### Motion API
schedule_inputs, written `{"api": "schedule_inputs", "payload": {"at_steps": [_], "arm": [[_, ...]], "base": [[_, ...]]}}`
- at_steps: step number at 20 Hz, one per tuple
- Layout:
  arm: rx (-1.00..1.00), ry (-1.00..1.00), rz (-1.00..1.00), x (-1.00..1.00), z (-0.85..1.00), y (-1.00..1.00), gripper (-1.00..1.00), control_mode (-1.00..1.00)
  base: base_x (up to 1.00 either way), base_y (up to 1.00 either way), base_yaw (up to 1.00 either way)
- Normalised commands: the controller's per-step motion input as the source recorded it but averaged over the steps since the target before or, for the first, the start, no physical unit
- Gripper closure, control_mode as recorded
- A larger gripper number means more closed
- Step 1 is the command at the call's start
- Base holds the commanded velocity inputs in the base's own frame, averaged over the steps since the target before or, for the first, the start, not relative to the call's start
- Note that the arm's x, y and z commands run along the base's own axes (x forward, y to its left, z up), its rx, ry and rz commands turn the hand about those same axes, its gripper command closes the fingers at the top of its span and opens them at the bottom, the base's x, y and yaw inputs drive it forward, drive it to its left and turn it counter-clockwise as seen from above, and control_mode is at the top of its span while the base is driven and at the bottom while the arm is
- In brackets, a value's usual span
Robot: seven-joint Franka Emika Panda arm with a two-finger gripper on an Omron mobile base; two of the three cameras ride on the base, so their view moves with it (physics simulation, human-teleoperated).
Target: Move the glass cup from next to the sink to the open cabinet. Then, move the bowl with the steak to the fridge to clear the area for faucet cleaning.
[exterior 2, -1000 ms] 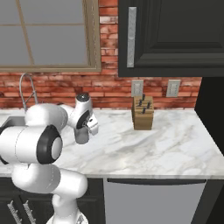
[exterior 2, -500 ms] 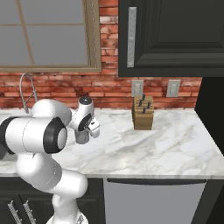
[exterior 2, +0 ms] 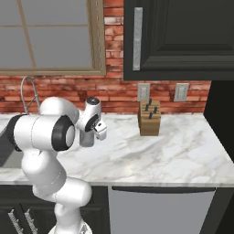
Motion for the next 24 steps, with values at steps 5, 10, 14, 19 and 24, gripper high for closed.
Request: {"api": "schedule_inputs", "payload": {"at_steps": [5,10,14,19,24], "arm": [[-0.01,-0.04,0.06,-0.76,-0.13,0.00,-1.00,-1.00],[0.00,-0.01,0.00,0.00,0.01,0.00,-1.00,-1.00],[0.00,-0.11,0.00,0.12,0.46,0.00,-1.00,-1.00],[0.00,-0.02,0.00,0.00,0.12,0.00,-1.00,-1.00],[0.00,0.01,0.00,-0.22,-0.27,0.00,-1.00,-1.00]], "base": [[0.00,0.00,0.00],[0.00,0.00,0.00],[0.00,0.00,0.00],[0.00,0.00,0.00],[0.00,0.00,0.00]]}}
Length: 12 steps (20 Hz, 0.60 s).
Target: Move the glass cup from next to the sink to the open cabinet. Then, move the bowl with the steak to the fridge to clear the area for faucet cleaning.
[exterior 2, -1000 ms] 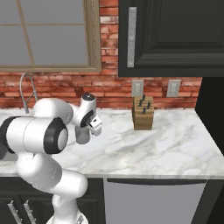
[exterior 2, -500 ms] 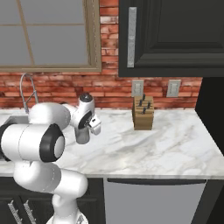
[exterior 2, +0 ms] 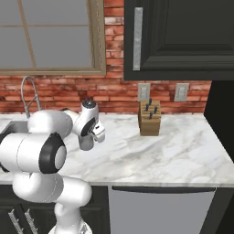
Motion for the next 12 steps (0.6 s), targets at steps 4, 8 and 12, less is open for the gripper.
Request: {"api": "schedule_inputs", "payload": {"at_steps": [4,8,12], "arm": [[0.00,0.00,0.00,0.00,-0.08,0.00,-1.00,-1.00],[-0.02,0.04,0.00,0.00,-0.31,0.00,-1.00,-1.00],[-0.06,0.10,0.00,0.00,-0.49,0.00,-1.00,-1.00]], "base": [[0.00,0.00,0.00],[0.00,0.00,0.00],[0.00,0.00,0.00]]}}
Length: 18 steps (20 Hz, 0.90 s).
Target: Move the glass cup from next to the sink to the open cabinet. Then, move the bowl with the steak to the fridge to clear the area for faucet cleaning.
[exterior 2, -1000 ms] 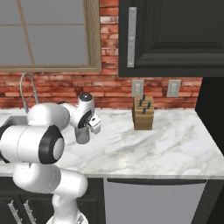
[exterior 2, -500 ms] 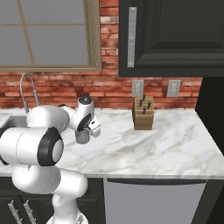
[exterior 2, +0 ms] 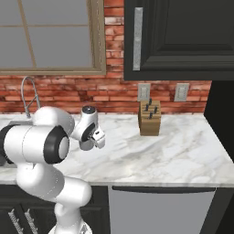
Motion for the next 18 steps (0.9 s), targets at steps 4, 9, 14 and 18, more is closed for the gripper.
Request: {"api": "schedule_inputs", "payload": {"at_steps": [4,9,14,18], "arm": [[-0.07,0.11,0.00,0.00,-0.50,0.00,-1.00,-1.00],[-0.04,0.03,0.00,0.00,-0.19,0.01,1.00,-1.00],[0.00,0.00,0.00,0.00,0.00,0.00,1.00,-1.00],[0.00,0.00,0.00,-0.05,0.00,0.00,1.00,-1.00]], "base": [[0.00,0.00,0.00],[0.00,0.00,0.00],[0.00,0.00,0.00],[0.00,0.00,0.00]]}}
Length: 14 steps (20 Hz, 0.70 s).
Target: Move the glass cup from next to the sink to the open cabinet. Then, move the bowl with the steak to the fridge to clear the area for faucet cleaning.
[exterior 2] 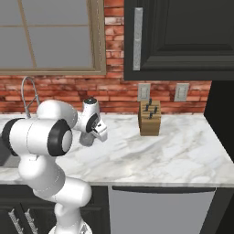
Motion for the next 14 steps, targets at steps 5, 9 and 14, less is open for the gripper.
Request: {"api": "schedule_inputs", "payload": {"at_steps": [5,9,14], "arm": [[0.00,-0.07,0.00,-0.21,0.15,0.00,1.00,-1.00],[0.00,-0.32,0.00,-0.55,0.75,0.00,1.00,-1.00],[0.00,-0.33,0.05,-0.69,0.77,0.05,1.00,-1.00]], "base": [[0.00,0.00,0.00],[0.00,0.00,0.00],[0.00,0.00,0.00]]}}
